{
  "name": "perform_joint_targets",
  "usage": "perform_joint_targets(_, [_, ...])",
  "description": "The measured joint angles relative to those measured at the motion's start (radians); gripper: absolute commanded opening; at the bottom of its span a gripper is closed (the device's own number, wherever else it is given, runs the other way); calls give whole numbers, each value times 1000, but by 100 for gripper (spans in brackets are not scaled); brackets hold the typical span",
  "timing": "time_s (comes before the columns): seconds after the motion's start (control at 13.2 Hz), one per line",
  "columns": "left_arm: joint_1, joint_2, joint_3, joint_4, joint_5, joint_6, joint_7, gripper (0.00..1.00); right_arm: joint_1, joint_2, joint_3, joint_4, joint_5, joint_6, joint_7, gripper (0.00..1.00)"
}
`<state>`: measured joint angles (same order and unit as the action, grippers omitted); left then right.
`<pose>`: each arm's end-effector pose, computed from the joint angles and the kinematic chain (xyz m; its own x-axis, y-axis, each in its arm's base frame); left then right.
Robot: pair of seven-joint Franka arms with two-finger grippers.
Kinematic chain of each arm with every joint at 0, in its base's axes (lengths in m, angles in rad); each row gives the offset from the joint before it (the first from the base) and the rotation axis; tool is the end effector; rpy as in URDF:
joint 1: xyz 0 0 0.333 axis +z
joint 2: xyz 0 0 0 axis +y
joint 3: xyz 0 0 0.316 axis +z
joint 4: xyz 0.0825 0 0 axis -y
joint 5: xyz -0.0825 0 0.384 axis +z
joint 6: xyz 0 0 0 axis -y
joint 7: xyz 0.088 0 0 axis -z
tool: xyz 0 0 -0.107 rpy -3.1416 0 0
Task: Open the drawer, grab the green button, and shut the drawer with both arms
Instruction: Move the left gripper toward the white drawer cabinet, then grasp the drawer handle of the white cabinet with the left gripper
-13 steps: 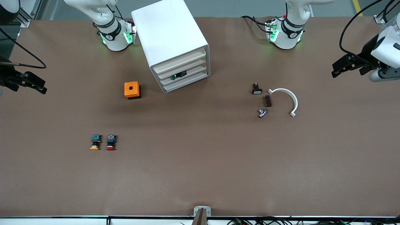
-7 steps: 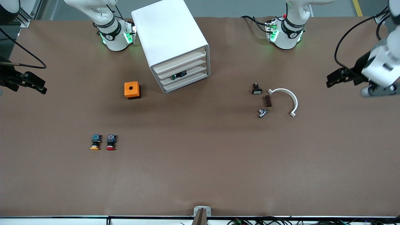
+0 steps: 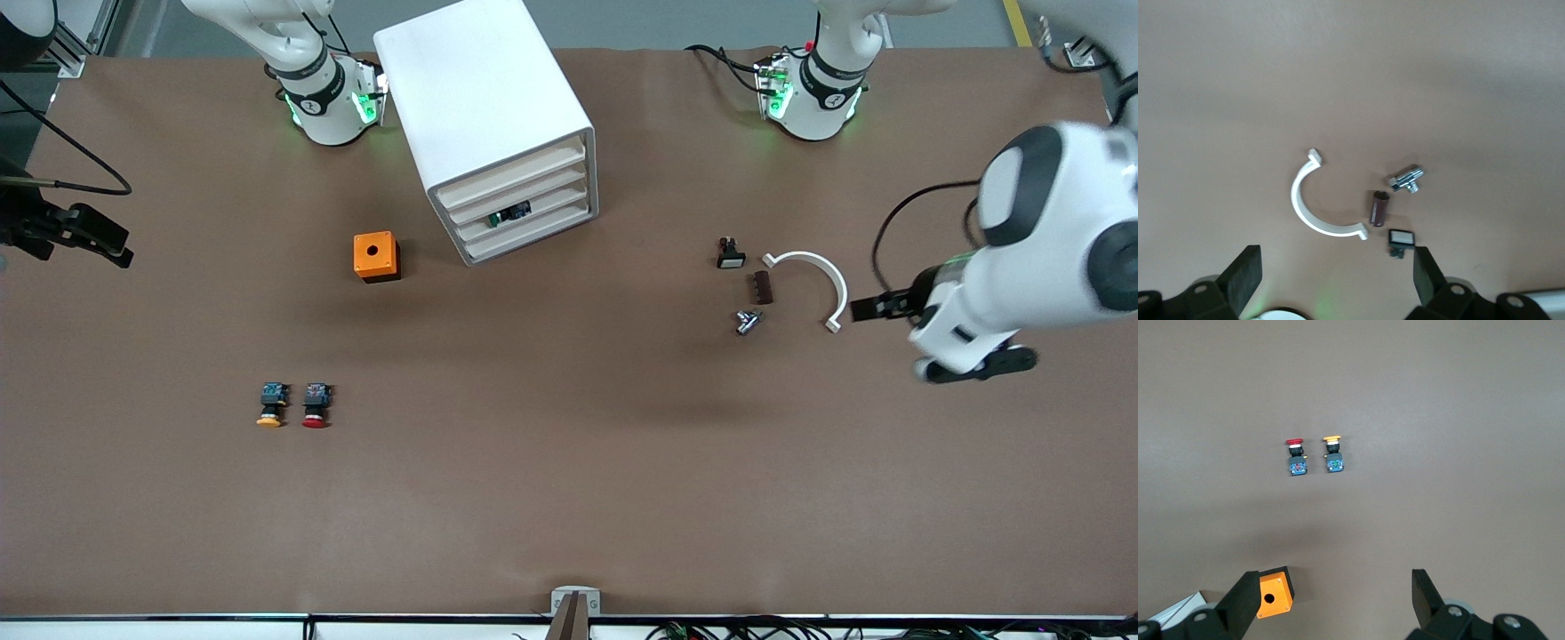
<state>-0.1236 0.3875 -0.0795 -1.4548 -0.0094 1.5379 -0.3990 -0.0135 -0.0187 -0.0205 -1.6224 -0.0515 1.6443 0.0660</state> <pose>0.6277 -0.1231 0.4431 0.9358 0.2002 -0.2902 0.1847 -0.9795 -0.0800 0.5549 -0.0241 0.6171 0.9944 -0.0960 0.0438 -0.0981 -0.9940 0.0483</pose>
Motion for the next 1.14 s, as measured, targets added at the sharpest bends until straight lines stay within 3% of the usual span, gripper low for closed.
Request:
perform_joint_targets(0.23, [-50, 97, -3, 21, 0, 17, -169, 100, 0, 0, -1, 0, 1, 0, 0, 100])
perform_joint_targets(0.61, [-181, 197, -8, 39, -27, 18, -643, 100, 0, 0, -1, 0, 3, 0, 0, 100])
perform_joint_targets(0.91, [-276, 304, -8, 57, -142, 23, -1012, 100, 0, 0, -1, 0, 4, 0, 0, 100])
perform_joint_targets(1.14, [-292, 347, -8, 62, -285, 23, -1243, 100, 0, 0, -1, 0, 4, 0, 0, 100])
